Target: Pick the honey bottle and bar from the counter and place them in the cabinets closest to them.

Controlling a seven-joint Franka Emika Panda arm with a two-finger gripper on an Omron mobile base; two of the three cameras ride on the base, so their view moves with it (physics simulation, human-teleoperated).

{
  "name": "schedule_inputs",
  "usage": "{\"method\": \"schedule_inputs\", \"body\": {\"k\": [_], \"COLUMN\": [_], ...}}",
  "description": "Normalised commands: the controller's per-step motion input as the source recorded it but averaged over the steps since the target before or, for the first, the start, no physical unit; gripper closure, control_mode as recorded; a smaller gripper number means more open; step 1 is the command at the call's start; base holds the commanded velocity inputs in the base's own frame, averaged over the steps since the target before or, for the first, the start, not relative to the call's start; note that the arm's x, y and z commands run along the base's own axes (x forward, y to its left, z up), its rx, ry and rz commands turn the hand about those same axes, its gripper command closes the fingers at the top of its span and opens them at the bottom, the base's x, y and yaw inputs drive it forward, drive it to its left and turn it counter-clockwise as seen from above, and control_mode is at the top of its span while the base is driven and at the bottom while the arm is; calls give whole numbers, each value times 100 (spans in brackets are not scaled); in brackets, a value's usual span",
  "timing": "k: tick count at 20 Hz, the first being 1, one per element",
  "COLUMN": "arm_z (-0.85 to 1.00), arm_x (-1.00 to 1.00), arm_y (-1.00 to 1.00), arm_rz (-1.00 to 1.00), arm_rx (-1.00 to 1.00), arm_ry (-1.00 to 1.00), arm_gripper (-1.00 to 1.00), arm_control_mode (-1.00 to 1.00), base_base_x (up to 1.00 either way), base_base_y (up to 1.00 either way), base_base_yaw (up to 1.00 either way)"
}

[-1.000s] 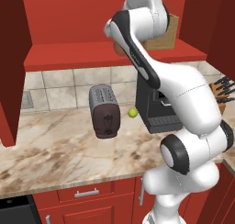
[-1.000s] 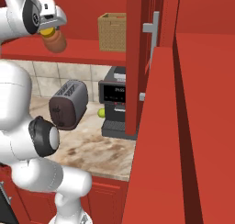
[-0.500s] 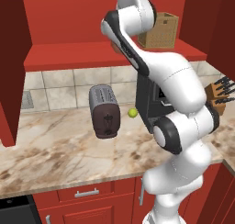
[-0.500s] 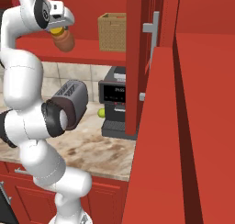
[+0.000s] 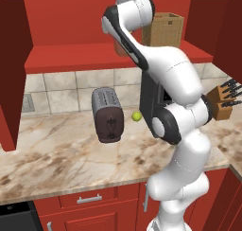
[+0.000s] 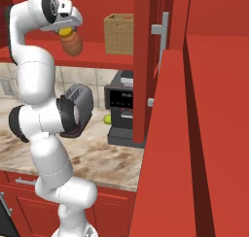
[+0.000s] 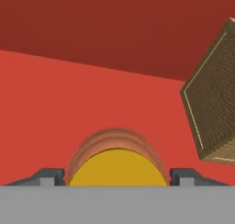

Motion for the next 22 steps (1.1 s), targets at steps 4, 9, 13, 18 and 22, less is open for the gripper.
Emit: {"method": "schedule_inputs", "body": {"k": [4, 9, 13, 18, 22], "arm_z": [7, 21, 3, -16, -50], "arm_x": [32, 8, -61, -95, -100], "arm_y": [0, 0, 0, 0, -3], "arm_rz": [-7, -5, -3, 0, 0], "arm_rx": [0, 1, 0, 0, -2], "arm_ry": [6, 2, 1, -2, -6], "arm_gripper": [-100, -100, -100, -100, -100], "arm_control_mode": [-100, -100, -100, -100, -100], "base_base_x": [0, 0, 0, 0, 0], "base_base_y": [0, 0, 0, 0, 0], "base_base_yaw": [0, 0, 0, 0, 0]}}
